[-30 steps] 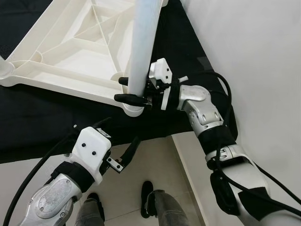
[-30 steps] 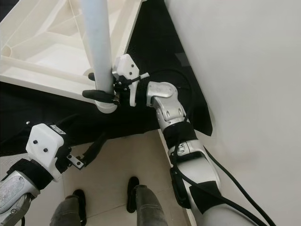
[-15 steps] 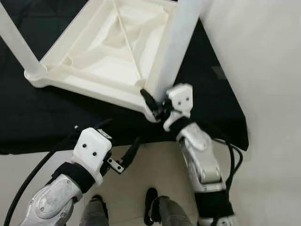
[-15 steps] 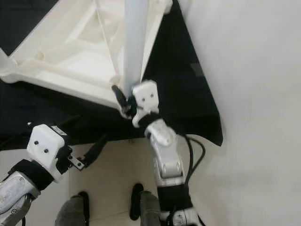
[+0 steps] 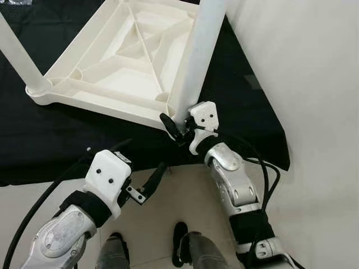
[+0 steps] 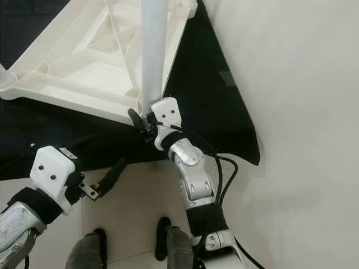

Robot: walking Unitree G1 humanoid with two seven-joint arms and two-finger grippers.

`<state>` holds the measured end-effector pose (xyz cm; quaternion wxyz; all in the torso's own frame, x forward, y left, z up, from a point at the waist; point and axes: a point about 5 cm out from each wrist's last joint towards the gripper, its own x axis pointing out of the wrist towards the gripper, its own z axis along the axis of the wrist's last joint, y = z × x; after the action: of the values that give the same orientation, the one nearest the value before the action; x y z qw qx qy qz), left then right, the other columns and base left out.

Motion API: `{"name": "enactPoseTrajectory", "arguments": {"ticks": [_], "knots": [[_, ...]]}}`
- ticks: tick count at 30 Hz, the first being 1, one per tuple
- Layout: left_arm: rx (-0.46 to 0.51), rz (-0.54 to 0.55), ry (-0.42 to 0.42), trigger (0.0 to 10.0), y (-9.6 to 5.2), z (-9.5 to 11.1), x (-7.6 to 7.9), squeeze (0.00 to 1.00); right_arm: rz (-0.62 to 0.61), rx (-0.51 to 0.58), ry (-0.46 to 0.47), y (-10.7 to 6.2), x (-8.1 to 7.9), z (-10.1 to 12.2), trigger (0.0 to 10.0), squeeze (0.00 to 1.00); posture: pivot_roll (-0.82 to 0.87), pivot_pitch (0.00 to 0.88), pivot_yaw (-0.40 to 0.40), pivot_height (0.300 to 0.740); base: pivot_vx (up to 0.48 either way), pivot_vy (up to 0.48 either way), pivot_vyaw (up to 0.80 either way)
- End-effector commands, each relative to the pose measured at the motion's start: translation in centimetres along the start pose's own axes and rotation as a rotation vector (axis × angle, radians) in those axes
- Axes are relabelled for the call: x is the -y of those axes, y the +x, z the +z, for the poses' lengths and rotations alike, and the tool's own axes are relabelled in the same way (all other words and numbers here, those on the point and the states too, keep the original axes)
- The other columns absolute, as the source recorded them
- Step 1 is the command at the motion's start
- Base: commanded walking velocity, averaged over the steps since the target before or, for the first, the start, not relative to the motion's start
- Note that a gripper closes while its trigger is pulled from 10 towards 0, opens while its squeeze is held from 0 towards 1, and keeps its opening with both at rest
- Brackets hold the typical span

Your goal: Building children table

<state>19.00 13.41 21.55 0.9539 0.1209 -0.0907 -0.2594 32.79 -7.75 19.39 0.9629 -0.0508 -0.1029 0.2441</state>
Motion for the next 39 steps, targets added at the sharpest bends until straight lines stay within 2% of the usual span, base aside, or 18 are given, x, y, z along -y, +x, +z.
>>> {"name": "enactPoseTrajectory", "arguments": {"ticks": [1, 6, 11, 16, 19, 22, 24, 25, 26, 28, 30, 32, 33, 34, 35, 36, 37, 39], "knots": [[-0.013, -0.003, -0.029, 10.0, 0.0, -0.5, 0.3, 0.0, -0.076, -0.044, -0.014, -1.6, 1.7, -0.9, 10.0, 1.0, 0.1, 0.333, -0.138, 0.74, 0.0, 0.0, 0.0], [-0.006, 0.042, -0.05, 10.0, 1.0, -1.0, -0.3, 0.0, -0.146, -0.051, -0.052, -4.2, 3.3, -1.5, 10.0, 1.0, 0.07, 0.323, -0.113, 0.74, 0.0, 0.0, 0.0], [-0.03, 0.074, -0.051, 10.0, 1.7, -2.0, -1.0, 0.0, -0.202, -0.047, -0.07, -5.3, 4.1, -1.7, 10.0, 1.0, 0.05, 0.318, -0.095, 0.74, 0.0, 0.0, 0.0], [-0.04, 0.094, -0.062, 10.0, 1.8, -2.4, -1.2, 0.0, -0.224, -0.05, -0.079, -5.7, 4.4, -1.8, 10.0, 1.0, 0.04, 0.315, -0.088, 0.74, 0.0, 0.0, 0.0], [-0.065, 0.119, -0.081, 10.0, 2.2, -3.4, -1.0, 0.0, -0.264, -0.089, -0.09, -7.4, 4.6, -2.5, 10.0, 1.0, 0.04, 0.314, -0.079, 0.74, 0.0, 0.0, 0.0], [-0.073, 0.119, -0.083, 10.0, 2.2, -3.6, -0.9, 0.0, -0.268, -0.093, -0.088, -7.6, 4.6, -2.6, 10.0, 1.0, 0.04, 0.312, -0.067, 0.74, 0.0, 0.0, 0.0], [-0.075, 0.11, -0.08, 10.0, 2.4, -3.8, -0.8, 0.0, -0.269, -0.08, -0.069, -7.3, 4.5, -2.5, 10.0, 0.88, 0.06, 0.31, -0.06, 0.74, 0.0, 0.0, 0.0], [-0.075, 0.11, -0.08, 10.0, 2.4, -3.8, -0.8, 0.0, -0.269, -0.08, -0.069, -7.3, 4.5, -2.5, 10.0, 0.88, 0.06, 0.31, -0.06, 0.74, 0.0, 0.0, 0.0], [-0.071, 0.107, -0.076, 10.0, 2.5, -3.7, -0.8, 0.0, -0.266, -0.071, -0.065, -6.9, 4.5, -2.4, 10.0, 0.79, 0.06, 0.309, -0.059, 0.74, 0.0, 0.0, 0.0], [-0.068, 0.104, -0.072, 10.0, 2.5, -3.7, -0.8, 0.0, -0.264, -0.065, -0.062, -6.7, 4.5, -2.3, 10.0, 0.77, 0.06, 0.309, -0.062, 0.74, 0.0, 0.0, 0.0], [-0.064, 0.101, -0.071, 10.0, 2.5, -3.7, -0.8, 0.0, -0.274, -0.062, -0.069, -6.5, 4.9, -2.2, 10.0, 0.62, 0.07, 0.312, -0.066, 0.74, 0.0, 0.0, 0.0], [-0.063, 0.1, -0.072, 10.0, 2.5, -3.7, -0.8, 0.0, -0.282, -0.064, -0.074, -6.6, 5.1, -2.2, 10.0, 0.58, 0.06, 0.313, -0.066, 0.74, 0.0, 0.0, 0.0], [-0.062, 0.1, -0.073, 10.0, 2.5, -3.8, -0.8, 0.0, -0.295, -0.069, -0.076, -6.8, 5.3, -2.2, 10.0, 0.43, 0.06, 0.313, -0.068, 0.74, 0.0, 0.0, 0.0], [-0.062, 0.1, -0.073, 10.0, 2.5, -3.8, -0.8, 0.0, -0.295, -0.069, -0.076, -6.8, 5.3, -2.2, 10.0, 0.43, 0.06, 0.313, -0.068, 0.74, 0.0, 0.0, 0.0], [-0.068, 0.1, -0.077, 10.0, 2.4, -4.0, -0.6, 0.0, -0.318, -0.081, -0.067, -7.4, 5.7, -2.4, 10.0, 0.18, 0.06, 0.313, -0.068, 0.74, 0.0, 0.0, 0.0], [-0.068, 0.1, -0.077, 10.0, 2.4, -4.0, -0.6, 0.0, -0.318, -0.081, -0.067, -7.4, 5.7, -2.4, 10.0, 0.18, 0.06, 0.313, -0.068, 0.74, 0.0, 0.0, 0.0], [-0.075, 0.1, -0.082, 10.0, 2.4, -4.2, -0.6, 0.0, -0.328, -0.091, -0.063, -8.1, 5.8, -2.5, 10.0, 0.09, 0.05, 0.314, -0.065, 0.74, 0.0, 0.0, 0.0], [-0.079, 0.1, -0.085, 10.0, 2.3, -4.4, -0.5, 0.0, -0.333, -0.098, -0.059, -8.6, 5.8, -2.6, 10.0, 0.0, 0.04, 0.314, -0.063, 0.74, 0.0, 0.0, 0.0]]}}
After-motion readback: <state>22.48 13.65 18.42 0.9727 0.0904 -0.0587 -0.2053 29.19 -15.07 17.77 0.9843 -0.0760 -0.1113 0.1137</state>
